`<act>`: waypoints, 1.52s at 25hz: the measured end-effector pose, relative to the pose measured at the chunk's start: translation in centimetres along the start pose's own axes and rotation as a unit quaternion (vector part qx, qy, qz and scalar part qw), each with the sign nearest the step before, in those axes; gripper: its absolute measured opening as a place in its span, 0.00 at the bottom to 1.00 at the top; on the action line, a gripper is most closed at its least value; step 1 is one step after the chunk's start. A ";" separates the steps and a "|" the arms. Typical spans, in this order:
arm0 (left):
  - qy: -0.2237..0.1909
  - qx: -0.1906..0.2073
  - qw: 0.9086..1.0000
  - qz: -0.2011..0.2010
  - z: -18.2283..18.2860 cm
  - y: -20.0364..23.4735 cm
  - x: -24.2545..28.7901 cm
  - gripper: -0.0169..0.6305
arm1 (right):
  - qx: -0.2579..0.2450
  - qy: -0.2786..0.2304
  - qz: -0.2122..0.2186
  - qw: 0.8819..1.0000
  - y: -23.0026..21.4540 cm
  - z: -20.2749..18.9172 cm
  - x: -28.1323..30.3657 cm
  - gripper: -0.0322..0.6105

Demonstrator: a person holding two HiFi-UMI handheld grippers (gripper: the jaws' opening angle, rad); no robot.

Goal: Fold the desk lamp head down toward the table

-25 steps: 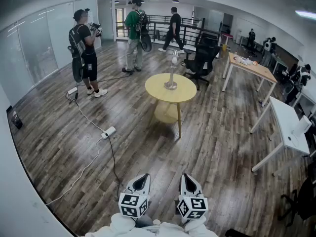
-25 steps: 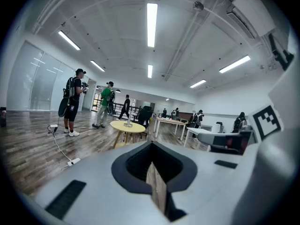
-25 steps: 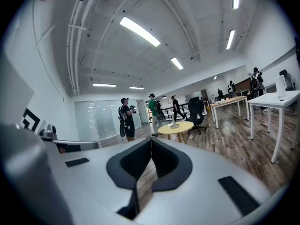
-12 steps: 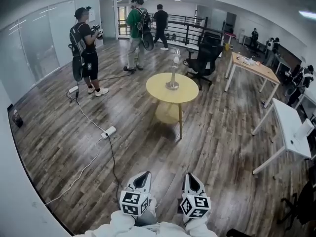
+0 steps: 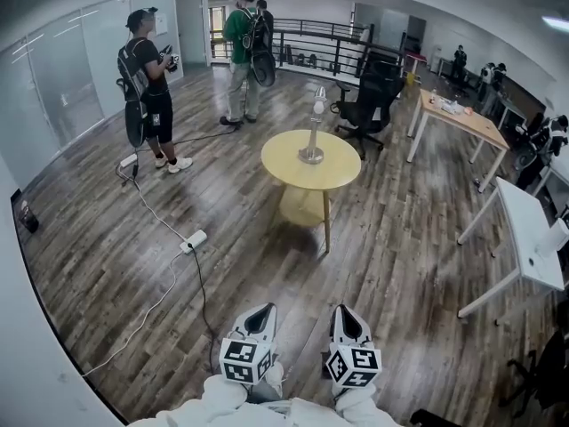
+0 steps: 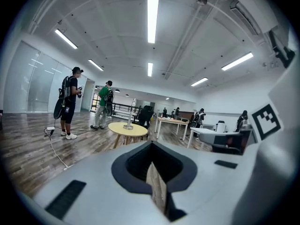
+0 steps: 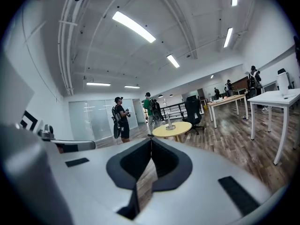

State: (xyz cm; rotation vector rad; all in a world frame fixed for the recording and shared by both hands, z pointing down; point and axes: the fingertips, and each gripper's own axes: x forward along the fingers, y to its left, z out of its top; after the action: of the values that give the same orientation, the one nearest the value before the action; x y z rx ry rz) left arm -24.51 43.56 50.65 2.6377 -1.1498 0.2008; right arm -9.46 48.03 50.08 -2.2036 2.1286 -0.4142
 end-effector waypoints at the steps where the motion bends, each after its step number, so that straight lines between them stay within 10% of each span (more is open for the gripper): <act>1: 0.000 0.001 1.000 -0.001 0.5 0.3 0.8 0.02 | 0.000 0.000 0.000 1.000 -0.2 0.4 0.8 0.07; 38: 0.035 -0.001 0.999 -0.022 5.7 12.1 25.4 0.02 | 0.003 0.014 -0.020 1.000 -6.5 4.8 28.2 0.07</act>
State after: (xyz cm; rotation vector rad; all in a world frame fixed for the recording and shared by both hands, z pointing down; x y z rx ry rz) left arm -16.06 16.23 53.10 2.6284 -1.0673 0.2812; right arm -1.59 19.81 51.33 -2.2535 2.0965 -0.4573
